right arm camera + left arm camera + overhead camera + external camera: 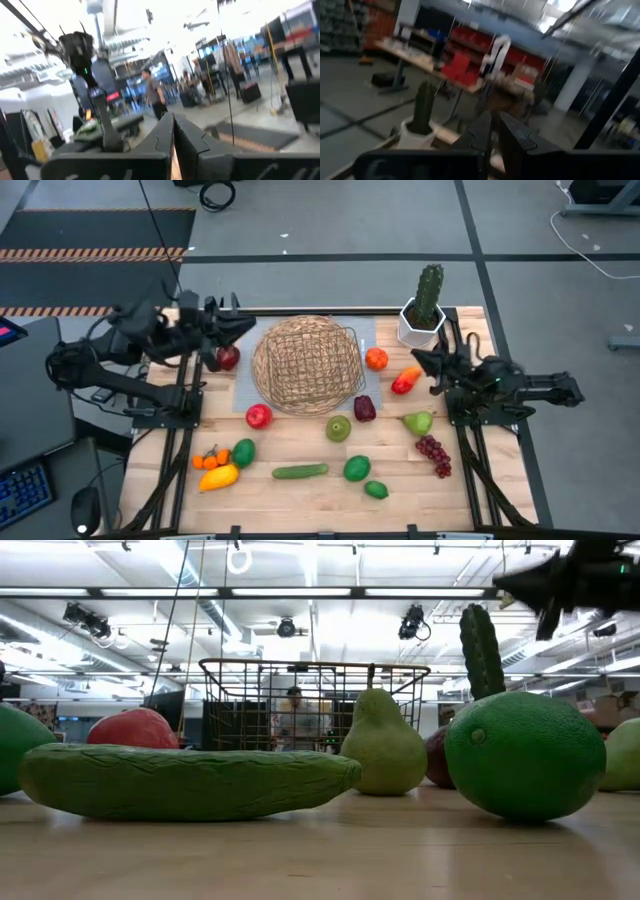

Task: Build produce basket
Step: Put the right pear into the gold wire basket

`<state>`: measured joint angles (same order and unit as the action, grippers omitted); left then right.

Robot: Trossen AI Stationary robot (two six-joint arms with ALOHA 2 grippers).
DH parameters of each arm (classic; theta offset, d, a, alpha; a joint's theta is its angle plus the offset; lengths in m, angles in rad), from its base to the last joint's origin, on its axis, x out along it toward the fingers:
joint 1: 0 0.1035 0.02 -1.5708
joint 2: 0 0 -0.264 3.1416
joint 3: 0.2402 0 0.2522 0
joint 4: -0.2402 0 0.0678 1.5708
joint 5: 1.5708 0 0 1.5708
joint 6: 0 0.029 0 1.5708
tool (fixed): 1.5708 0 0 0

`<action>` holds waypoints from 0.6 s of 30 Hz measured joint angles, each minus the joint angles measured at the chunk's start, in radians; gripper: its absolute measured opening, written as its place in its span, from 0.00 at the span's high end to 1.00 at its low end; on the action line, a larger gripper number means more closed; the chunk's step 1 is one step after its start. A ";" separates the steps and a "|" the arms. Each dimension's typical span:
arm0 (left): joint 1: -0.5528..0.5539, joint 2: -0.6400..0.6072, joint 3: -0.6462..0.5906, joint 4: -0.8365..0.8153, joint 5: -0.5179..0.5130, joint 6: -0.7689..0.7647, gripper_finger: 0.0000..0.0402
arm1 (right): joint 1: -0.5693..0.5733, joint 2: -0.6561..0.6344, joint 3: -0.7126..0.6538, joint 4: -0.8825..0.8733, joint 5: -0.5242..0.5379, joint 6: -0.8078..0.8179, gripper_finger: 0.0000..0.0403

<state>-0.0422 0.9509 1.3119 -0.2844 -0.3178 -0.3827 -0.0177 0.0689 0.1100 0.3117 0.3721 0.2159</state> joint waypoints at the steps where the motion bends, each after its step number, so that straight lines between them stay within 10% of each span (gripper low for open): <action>1: 0.000 0.005 0.000 -0.023 -0.002 -0.009 0.89 | 0.000 0.009 0.030 -0.003 0.000 -0.021 0.95; 18: 0.066 0.090 0.252 -0.513 -0.018 -0.036 0.85 | 0.000 0.553 0.917 -0.635 0.103 -0.192 0.95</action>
<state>0.0235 1.0406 1.5642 -0.7977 -0.3362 -0.4183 -0.0179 0.6221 1.0271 -0.3237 0.4752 0.0235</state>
